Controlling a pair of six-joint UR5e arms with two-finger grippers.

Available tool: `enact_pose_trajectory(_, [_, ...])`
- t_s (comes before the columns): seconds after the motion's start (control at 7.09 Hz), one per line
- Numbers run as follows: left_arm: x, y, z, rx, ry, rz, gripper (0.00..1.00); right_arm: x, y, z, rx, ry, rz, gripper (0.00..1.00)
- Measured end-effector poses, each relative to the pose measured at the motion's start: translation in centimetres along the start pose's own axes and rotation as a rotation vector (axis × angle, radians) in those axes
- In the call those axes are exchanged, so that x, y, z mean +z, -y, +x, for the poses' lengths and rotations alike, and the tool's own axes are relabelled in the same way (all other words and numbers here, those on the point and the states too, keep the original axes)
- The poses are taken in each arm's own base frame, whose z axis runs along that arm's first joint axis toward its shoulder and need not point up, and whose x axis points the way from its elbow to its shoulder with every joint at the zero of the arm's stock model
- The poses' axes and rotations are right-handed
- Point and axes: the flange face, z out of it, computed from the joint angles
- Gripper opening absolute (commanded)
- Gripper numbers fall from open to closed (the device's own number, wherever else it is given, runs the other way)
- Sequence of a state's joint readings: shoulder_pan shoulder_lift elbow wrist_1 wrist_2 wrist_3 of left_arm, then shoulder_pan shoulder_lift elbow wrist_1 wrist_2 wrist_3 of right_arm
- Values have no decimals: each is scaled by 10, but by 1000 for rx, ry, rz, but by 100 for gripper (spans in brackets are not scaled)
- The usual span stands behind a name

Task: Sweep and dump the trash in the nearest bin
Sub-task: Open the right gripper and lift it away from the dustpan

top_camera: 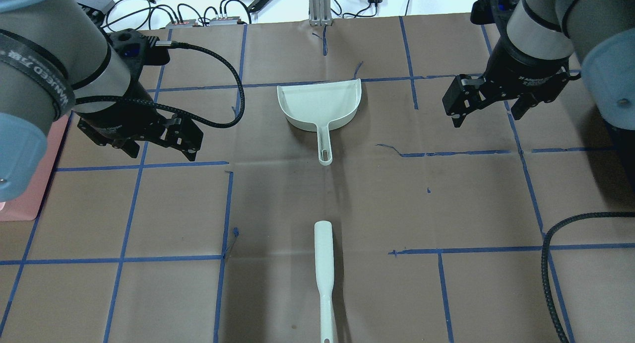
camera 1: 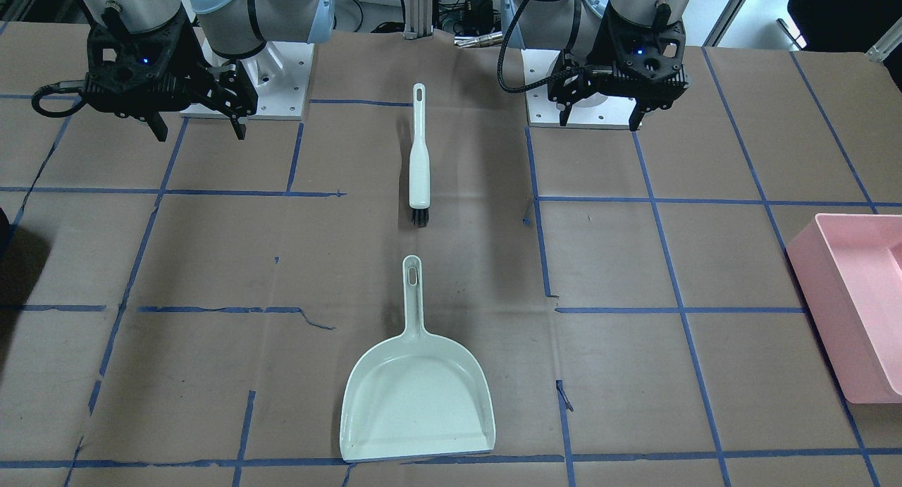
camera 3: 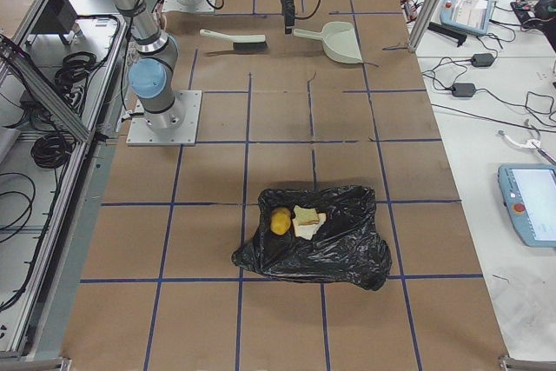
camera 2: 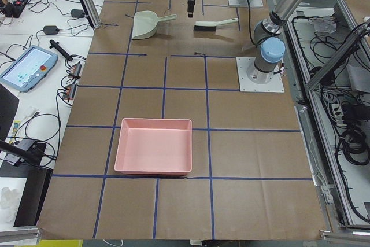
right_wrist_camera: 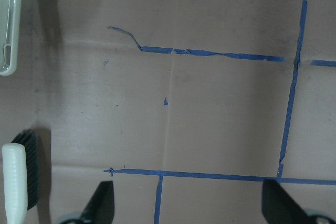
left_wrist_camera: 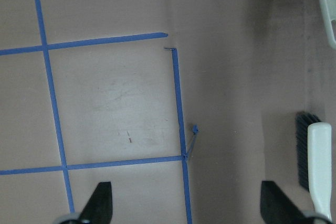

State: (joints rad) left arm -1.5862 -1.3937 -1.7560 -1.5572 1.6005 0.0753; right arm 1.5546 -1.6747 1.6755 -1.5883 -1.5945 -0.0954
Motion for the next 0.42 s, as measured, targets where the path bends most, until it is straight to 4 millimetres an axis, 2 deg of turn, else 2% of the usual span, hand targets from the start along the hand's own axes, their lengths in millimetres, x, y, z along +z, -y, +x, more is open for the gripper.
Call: enact_pose_trajectory(0.42, [5,2,0,-11,0,-10,99,0,-1,0,1,1,0,100])
